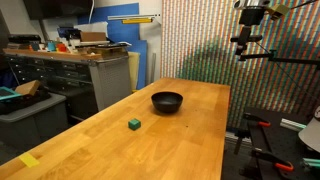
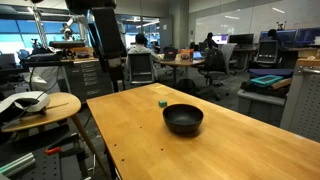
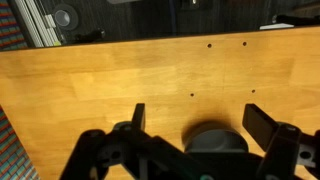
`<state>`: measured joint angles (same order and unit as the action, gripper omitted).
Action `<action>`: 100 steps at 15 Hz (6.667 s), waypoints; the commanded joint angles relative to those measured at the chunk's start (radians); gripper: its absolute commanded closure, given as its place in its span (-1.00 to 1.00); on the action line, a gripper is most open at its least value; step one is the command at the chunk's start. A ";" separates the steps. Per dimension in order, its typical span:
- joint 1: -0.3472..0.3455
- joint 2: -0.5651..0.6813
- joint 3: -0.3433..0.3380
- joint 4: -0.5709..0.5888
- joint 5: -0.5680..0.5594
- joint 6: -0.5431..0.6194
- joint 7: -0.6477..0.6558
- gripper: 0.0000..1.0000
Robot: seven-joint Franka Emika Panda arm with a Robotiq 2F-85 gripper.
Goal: Put the green block in the black bowl
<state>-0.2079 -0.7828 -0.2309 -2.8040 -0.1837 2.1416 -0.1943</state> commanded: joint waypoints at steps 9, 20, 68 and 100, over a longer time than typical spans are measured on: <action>-0.004 0.007 0.005 0.000 0.004 -0.003 -0.002 -1.00; 0.058 0.172 0.151 0.057 0.012 0.050 0.159 -1.00; 0.527 1.559 0.163 1.074 0.033 0.470 0.844 -0.31; 0.381 1.244 0.013 0.692 -0.036 0.505 0.820 0.65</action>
<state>0.2228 0.4391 -0.2549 -2.1091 -0.2462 2.6192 0.6690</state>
